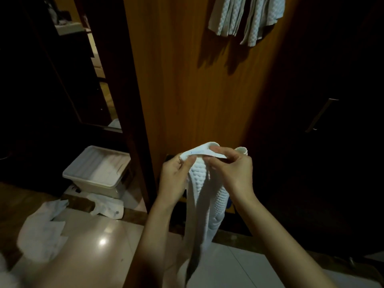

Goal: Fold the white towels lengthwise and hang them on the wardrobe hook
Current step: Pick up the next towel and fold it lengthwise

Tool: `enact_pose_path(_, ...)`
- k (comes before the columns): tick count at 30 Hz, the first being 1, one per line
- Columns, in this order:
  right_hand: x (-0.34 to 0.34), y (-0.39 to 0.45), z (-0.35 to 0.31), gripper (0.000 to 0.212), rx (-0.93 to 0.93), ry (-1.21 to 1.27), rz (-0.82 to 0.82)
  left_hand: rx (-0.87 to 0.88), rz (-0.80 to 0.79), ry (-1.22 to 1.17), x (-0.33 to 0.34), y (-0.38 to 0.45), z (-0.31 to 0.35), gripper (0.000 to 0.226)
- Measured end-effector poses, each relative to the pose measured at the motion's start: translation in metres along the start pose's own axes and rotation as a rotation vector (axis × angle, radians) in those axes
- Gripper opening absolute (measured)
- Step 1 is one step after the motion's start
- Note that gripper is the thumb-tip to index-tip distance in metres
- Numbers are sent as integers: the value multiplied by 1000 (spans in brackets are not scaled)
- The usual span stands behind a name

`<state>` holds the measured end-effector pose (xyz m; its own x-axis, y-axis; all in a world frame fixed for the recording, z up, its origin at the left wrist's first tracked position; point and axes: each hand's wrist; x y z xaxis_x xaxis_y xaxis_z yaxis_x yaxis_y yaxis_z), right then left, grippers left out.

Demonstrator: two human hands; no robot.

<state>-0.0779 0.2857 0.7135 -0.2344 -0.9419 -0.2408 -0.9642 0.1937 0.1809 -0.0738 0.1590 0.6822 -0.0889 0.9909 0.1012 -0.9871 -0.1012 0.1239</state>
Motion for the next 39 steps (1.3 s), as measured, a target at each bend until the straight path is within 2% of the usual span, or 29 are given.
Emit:
enact_pose_path(2,-6,1,-2,27,-167,-323,-39,-15,20,30,1,-2,-4,22)
enact_pose_path(5,-15,7,-7,36,-391,-953,-7,-50,13,51,5,-2,-8,19)
enact_pose_path(7,-19,12,-10,38,-512,-1066,-40,-64,0,54,8,-2,-9,18)
enact_pose_path(9,-21,16,-12,37,-547,-1008,-190,-67,-4,57,9,0,-8,18)
enact_pose_path(11,-22,20,-12,34,-524,-849,-335,-70,-3,55,9,2,-7,19)
enact_pose_path(13,-20,19,-10,33,-493,-693,-388,-73,-6,51,9,3,-4,20)
enact_pose_path(19,-2,12,0,23,-442,-544,-336,-20,-20,91,3,6,-5,24)
enact_pose_path(23,5,17,-4,31,-472,-462,-416,21,-77,52,-7,8,-3,26)
enact_pose_path(29,9,26,-11,21,-408,-463,-552,15,-102,-20,-17,9,-4,23)
enact_pose_path(32,8,25,-13,17,-398,-422,-568,-6,-133,-54,-19,9,-4,26)
enact_pose_path(37,4,26,-8,39,-362,-330,-484,-53,-145,-43,-16,9,-8,20)
enact_pose_path(39,2,26,-5,40,-382,-352,-478,-41,-133,9,-12,8,-9,20)
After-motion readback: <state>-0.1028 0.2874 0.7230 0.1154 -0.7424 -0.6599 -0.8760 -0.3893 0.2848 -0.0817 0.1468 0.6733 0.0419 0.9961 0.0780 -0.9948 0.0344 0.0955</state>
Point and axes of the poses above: each hand's wrist, its own y-axis towards the middle knuckle, its own x-axis out of the palm, z = x × y, and after that the axes turned 4 degrees about -x, right-handed
